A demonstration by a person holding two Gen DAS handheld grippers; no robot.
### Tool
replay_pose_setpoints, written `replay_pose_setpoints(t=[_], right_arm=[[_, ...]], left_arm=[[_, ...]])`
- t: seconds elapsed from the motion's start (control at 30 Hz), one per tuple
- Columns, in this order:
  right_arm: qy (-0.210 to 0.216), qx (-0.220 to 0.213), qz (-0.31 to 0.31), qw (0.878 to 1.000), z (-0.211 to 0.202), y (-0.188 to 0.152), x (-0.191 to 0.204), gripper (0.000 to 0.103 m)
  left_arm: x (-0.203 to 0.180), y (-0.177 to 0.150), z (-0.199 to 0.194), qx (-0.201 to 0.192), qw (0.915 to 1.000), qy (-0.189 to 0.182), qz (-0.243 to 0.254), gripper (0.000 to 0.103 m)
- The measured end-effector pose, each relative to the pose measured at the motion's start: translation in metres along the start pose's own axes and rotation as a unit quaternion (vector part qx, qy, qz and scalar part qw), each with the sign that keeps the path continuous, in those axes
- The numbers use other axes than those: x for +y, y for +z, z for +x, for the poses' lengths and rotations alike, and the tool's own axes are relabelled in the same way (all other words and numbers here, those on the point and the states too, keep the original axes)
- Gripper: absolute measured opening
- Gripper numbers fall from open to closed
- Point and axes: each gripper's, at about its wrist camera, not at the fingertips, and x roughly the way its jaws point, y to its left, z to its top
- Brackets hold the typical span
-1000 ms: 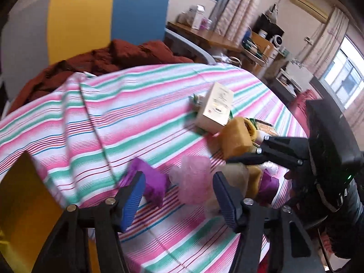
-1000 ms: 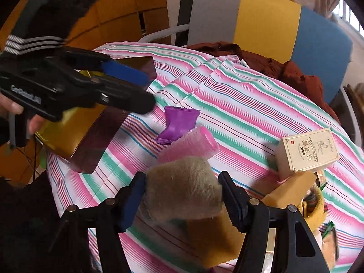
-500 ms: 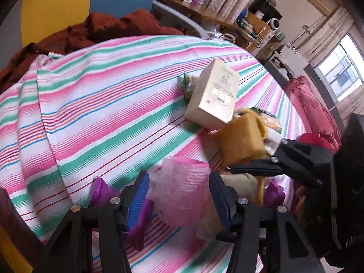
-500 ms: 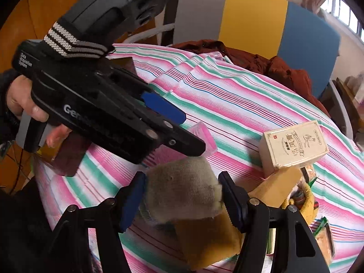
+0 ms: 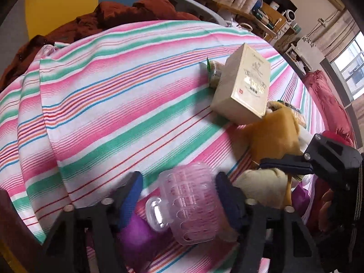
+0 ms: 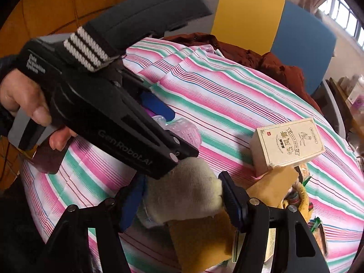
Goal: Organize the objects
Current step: 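Grasp the pink hair roller with the left gripper while the right gripper grasps the beige sock, then carry the roller and sock to the gold tray and open both grippers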
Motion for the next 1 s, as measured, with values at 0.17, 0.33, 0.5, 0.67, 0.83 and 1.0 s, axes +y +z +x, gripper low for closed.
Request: replay_pose_setpoints(t=[0.17,0.33,0.5,0.67,0.83,1.0], right_arm=[[-0.006,-0.003,0.012,1.000,-0.001,0.001,-0.006,0.065],[-0.025,-0.009,0.026,0.999,-0.003,0.002,-0.013,0.064],[-0.037,-0.044,0.065,0.996,-0.016,0.006,-0.027,0.064],[-0.004,-0.102,0.135,0.986,-0.039,0.008,-0.050,0.064],[0.039,-0.127,0.187,0.973,-0.048,0.009,-0.065,0.064],[0.040,-0.124,0.153,0.980,-0.048,0.015,-0.039,0.064]], left_arm=[[0.010,-0.007,-0.005,-0.019,0.9996,0.016,-0.013,0.050],[0.028,-0.012,-0.041,-0.083,0.9952,0.012,-0.050,0.049],[0.024,-0.010,-0.086,-0.161,0.9840,-0.003,-0.076,0.049],[0.013,-0.017,-0.130,-0.212,0.9726,0.001,-0.094,0.049],[0.011,-0.057,-0.163,-0.239,0.9640,0.038,-0.110,0.049],[0.032,-0.118,-0.187,-0.246,0.9521,0.084,-0.161,0.049]])
